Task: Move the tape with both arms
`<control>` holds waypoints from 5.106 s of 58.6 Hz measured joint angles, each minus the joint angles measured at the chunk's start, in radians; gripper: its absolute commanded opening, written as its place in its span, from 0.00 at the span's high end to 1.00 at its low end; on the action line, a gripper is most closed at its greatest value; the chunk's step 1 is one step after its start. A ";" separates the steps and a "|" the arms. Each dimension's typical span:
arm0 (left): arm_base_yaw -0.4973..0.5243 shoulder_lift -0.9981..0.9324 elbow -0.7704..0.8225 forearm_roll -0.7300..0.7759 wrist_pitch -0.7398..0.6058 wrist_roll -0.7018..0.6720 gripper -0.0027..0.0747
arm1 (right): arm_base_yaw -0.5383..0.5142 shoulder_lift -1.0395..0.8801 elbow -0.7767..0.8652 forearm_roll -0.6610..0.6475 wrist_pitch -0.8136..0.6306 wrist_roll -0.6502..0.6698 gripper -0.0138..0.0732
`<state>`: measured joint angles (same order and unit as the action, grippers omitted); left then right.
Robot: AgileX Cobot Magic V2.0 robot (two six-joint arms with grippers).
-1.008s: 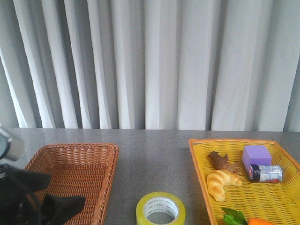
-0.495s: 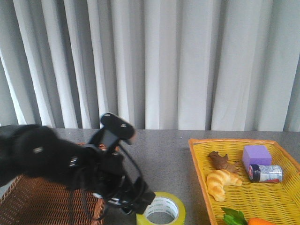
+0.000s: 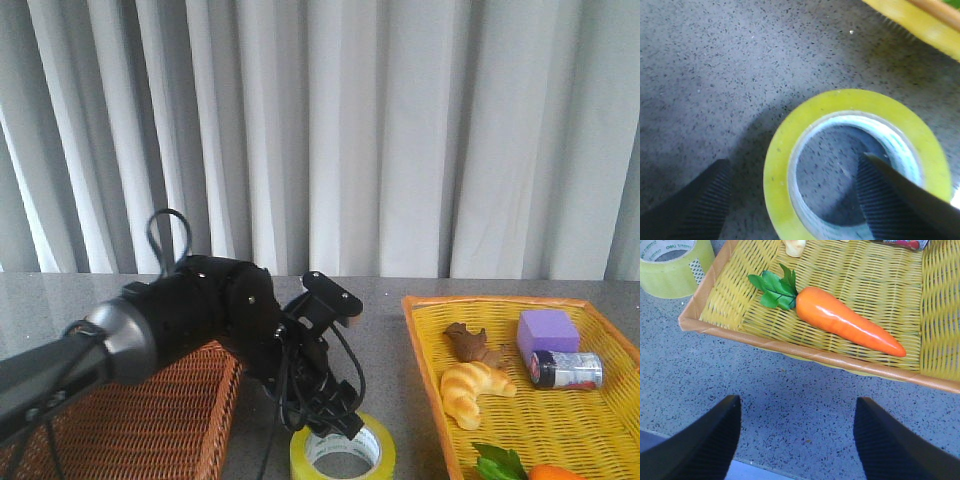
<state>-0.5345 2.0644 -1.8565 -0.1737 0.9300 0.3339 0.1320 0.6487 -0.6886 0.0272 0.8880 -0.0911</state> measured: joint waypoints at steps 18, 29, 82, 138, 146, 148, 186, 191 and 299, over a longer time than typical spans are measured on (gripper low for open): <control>0.000 0.124 -0.084 0.007 0.046 -0.005 0.34 | 0.000 0.000 0.000 0.000 0.003 0.000 0.30; 0.000 0.146 -0.088 0.019 0.055 -0.039 0.49 | 0.000 0.000 0.000 0.001 0.004 0.000 0.30; 0.000 0.001 -0.095 0.082 0.138 -0.051 0.83 | 0.000 0.000 0.000 0.003 0.005 0.000 0.30; 0.431 -0.212 0.182 0.235 0.081 -0.147 0.83 | 0.000 0.000 0.000 0.003 0.004 0.000 0.30; 0.431 -0.136 0.208 0.229 0.011 -0.148 0.83 | 0.000 0.000 0.000 0.003 0.004 0.000 0.30; 0.431 -0.120 0.210 0.228 0.000 -0.148 0.83 | 0.000 0.000 0.000 0.003 0.004 0.000 0.30; 0.431 -0.170 0.154 0.146 0.072 -0.152 0.28 | 0.000 0.000 0.000 0.003 0.005 0.000 0.30; 0.431 -0.229 0.153 0.129 0.100 -0.152 0.28 | 0.000 0.000 0.000 0.003 0.005 0.000 0.30; 0.431 -1.485 1.253 0.029 -0.325 -0.130 0.97 | 0.000 0.000 0.000 0.033 0.004 0.000 0.85</control>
<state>-0.1033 0.5799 -0.6036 -0.1448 0.6051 0.2043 0.1320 0.6487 -0.6886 0.0601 0.8924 -0.0911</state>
